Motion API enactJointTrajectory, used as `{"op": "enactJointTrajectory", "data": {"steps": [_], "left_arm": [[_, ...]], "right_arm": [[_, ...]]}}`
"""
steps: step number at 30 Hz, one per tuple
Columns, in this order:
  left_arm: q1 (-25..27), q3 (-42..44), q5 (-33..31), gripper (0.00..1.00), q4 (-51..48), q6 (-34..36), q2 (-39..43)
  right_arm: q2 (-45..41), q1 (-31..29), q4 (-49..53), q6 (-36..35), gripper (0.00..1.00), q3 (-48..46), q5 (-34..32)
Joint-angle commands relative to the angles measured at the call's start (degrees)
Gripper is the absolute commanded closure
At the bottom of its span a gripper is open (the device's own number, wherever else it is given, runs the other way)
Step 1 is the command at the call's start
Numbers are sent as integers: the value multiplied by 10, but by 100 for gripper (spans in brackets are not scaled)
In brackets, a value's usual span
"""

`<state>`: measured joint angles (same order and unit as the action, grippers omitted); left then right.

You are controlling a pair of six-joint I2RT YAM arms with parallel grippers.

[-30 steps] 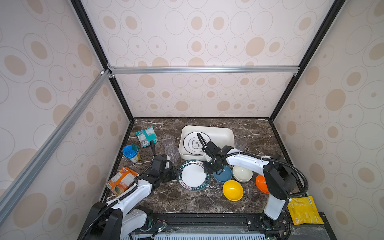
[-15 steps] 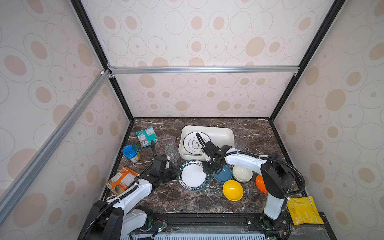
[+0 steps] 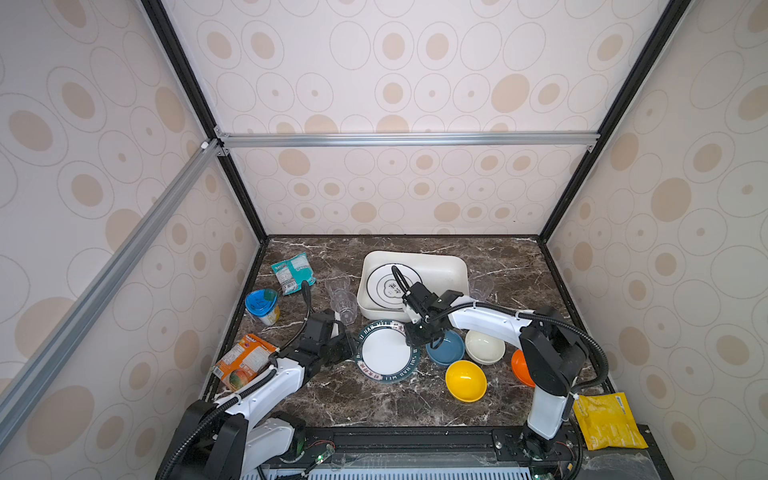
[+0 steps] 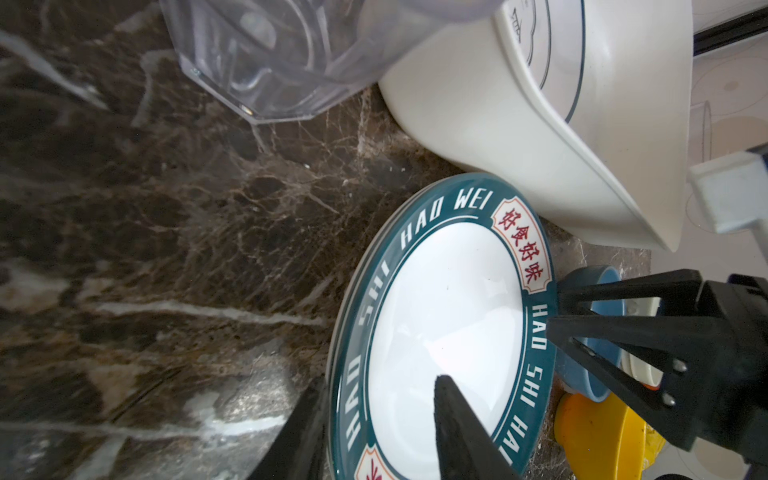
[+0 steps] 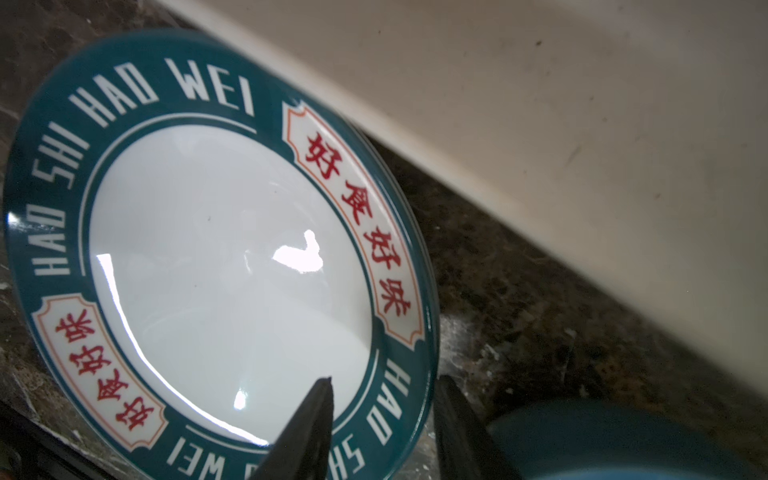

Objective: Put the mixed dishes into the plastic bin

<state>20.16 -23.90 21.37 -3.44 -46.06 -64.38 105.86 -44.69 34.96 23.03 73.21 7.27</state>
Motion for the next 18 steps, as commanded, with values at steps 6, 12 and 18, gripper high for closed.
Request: {"op": "enactJointTrajectory", "data": {"steps": [6, 12, 18], "left_arm": [[4, -3, -2, 64, 10, -1, -5], [4, -3, -2, 68, 11, -2, -8], [4, -10, -22, 66, -10, 0, 0]], "right_arm": [[17, -7, -4, -8, 59, 6, 28], [21, -7, -2, -9, 63, 8, 30], [22, -6, -1, -7, 66, 7, 26]]}}
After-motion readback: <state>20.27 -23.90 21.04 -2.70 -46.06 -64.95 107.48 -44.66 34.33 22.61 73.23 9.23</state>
